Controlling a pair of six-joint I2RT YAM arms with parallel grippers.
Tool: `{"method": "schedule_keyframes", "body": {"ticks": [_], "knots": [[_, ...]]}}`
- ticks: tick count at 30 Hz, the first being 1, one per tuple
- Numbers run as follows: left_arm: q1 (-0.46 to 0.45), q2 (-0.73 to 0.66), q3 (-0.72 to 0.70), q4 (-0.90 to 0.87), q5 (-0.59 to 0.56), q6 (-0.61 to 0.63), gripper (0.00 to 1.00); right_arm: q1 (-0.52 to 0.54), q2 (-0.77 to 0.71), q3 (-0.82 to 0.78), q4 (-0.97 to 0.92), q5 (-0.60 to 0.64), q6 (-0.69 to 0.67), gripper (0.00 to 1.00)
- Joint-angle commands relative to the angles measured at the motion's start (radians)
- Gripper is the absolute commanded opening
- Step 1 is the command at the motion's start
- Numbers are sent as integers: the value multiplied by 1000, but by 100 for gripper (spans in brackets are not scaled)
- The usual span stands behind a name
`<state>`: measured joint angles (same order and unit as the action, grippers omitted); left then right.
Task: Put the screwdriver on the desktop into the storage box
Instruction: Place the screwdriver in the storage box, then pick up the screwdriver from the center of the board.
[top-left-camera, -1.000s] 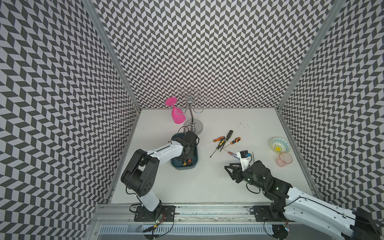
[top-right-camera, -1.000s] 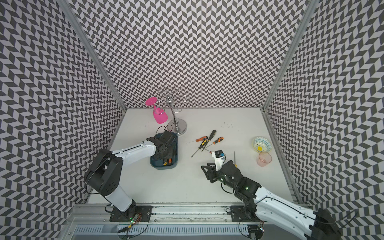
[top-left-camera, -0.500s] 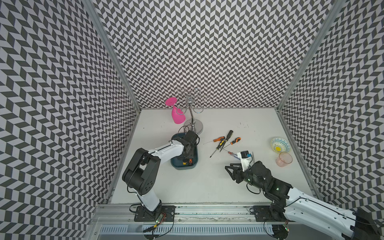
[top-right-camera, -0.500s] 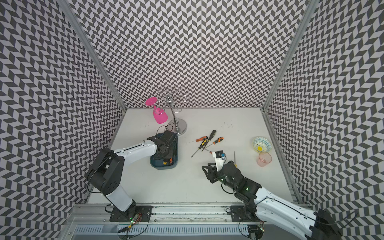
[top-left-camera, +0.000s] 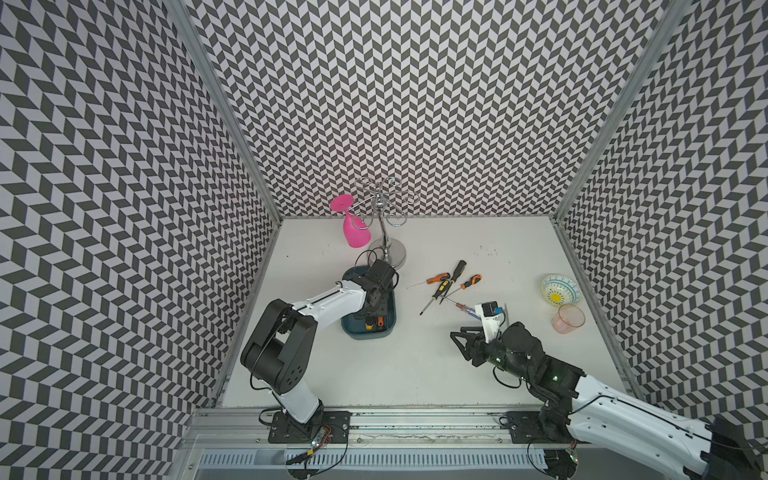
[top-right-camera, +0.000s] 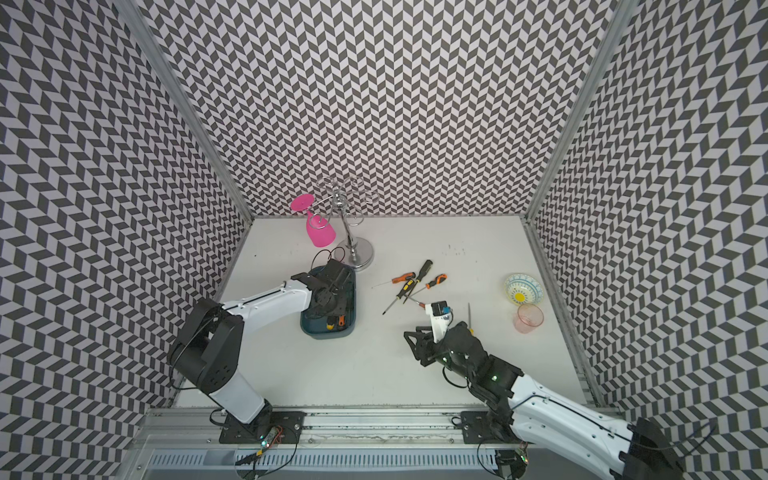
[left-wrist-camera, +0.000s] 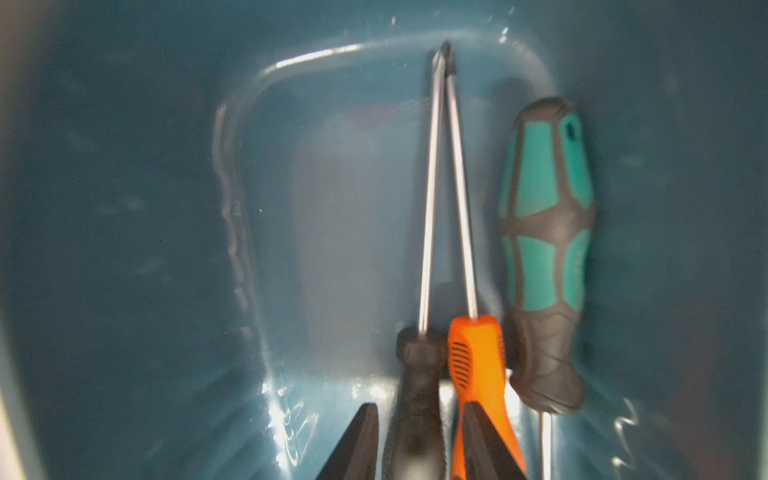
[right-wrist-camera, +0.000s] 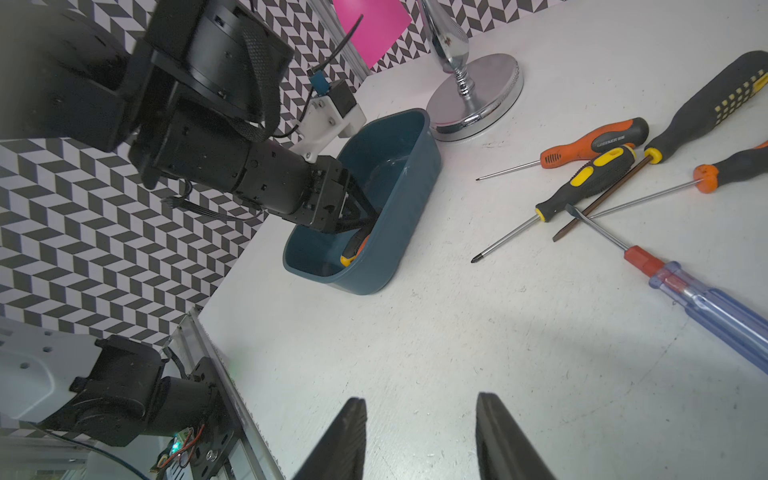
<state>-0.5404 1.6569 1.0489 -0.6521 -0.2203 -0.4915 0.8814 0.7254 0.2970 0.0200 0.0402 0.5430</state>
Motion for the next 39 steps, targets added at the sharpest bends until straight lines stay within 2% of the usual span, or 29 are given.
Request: {"method": "schedule_keyframes", "body": {"ticks": [1,9,18,25,32,39], "knots": [[6,-57,22,11,28,-6,38,0,-12,15,-7,41,10,51],[4,-183,-9,44,81,-6,39,-6,20,60,-68,114,14,54],[2,-403,-165,230,271,-5,42,-52,79,114,-124,138,29,54],[-44,-526,-283,380,393,-33,45,-136,133,147,-171,120,41,54],[-148,-554,-344,501,427,-55,46,-270,188,171,-260,113,58,54],[-260,-493,-365,606,445,-69,47,-393,241,180,-347,135,102,57]]}}
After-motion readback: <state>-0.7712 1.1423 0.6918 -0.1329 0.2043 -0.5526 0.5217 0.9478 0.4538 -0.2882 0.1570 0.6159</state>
